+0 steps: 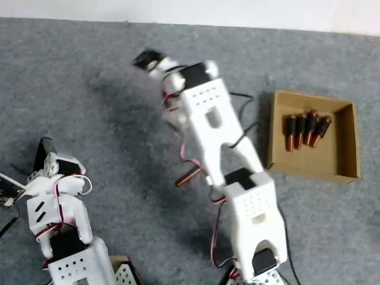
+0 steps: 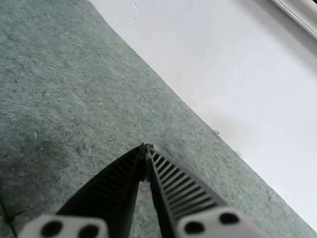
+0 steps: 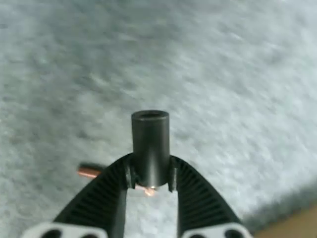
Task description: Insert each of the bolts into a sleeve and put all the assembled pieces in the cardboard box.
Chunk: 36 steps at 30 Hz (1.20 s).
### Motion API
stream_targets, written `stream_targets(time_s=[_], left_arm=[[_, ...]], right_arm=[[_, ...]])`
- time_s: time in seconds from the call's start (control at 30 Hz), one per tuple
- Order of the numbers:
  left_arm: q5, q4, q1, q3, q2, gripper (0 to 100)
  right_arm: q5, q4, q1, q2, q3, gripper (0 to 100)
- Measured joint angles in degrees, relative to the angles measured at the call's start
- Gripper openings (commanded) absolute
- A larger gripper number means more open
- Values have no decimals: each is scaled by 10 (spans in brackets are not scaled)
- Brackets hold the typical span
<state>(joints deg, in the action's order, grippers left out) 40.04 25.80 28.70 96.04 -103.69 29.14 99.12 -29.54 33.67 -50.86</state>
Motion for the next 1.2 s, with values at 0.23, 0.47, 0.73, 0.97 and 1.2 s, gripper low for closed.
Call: stream_targets(time_s=[0.23, 0.47, 0.73, 0.97, 1.2], left_arm=[[0, 0, 0, 0, 0, 14], [0, 0, 0, 0, 0, 14], [0, 0, 0, 0, 0, 14], [0, 0, -11, 0, 0, 14], [0, 0, -16, 0, 0, 14]], right_arm=[[-27, 9, 102, -30, 27, 5], [-17, -43, 181, -31, 202, 5], [-3, -236, 181, -34, 440, 29], [-3, -275, 158, -62, 497, 168], [-3, -282, 145, -64, 498, 167]])
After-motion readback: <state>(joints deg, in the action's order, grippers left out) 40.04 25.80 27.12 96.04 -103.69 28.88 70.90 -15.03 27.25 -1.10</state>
